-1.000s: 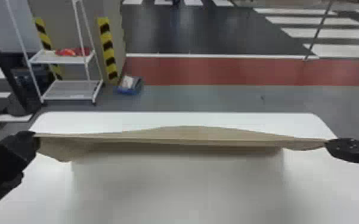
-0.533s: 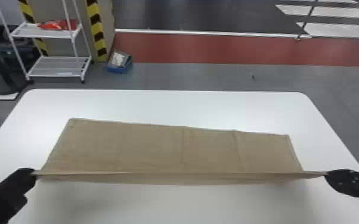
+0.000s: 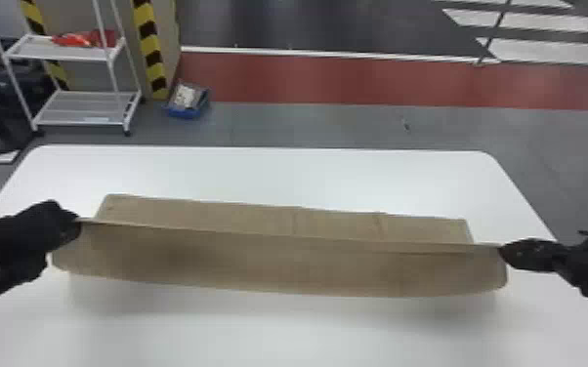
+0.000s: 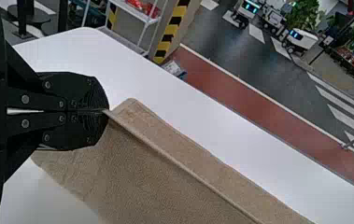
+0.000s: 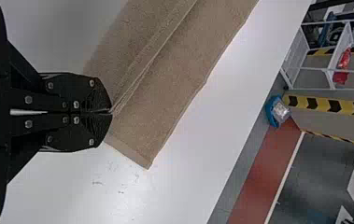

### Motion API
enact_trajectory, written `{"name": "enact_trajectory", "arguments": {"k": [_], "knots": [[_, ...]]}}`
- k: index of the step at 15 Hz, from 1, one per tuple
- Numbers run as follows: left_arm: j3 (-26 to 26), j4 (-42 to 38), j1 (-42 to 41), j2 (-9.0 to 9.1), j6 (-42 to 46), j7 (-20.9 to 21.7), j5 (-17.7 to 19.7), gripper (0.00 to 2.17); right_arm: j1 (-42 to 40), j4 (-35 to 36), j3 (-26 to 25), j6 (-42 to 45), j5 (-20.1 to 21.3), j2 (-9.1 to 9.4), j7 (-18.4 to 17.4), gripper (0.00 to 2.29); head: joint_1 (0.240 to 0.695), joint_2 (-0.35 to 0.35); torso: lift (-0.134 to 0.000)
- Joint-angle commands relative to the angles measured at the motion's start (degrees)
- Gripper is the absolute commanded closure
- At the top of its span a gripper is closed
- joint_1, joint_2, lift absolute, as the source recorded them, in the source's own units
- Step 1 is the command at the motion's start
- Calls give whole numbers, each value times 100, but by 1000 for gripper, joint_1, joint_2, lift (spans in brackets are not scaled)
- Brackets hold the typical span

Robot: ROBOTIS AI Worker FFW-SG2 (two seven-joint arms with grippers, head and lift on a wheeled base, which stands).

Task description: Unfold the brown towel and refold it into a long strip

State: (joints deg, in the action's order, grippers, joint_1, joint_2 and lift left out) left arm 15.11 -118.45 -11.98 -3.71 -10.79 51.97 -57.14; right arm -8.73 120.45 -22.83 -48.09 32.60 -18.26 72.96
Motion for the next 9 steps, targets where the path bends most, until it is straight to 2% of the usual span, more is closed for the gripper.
{"name": "enact_trajectory", "arguments": {"k": [1, 3, 6, 9], "knots": [[-254, 666, 724, -77, -112, 85, -368, 2142, 557, -497, 481, -267, 370, -152, 43, 2253, 695, -92, -118], [-482, 1140, 1163, -182, -341, 112, -614, 2142, 847, -760, 789, -355, 616, -196, 60, 2256, 695, -87, -118], [-720, 1738, 1743, -182, -394, 121, -974, 2142, 1234, -1191, 1105, -373, 889, -231, 104, 2256, 695, -74, -118], [-843, 2380, 2209, -182, -482, 24, -1141, 2142, 1594, -1542, 1343, -408, 1038, -284, 104, 2253, 695, -72, -118]]}}
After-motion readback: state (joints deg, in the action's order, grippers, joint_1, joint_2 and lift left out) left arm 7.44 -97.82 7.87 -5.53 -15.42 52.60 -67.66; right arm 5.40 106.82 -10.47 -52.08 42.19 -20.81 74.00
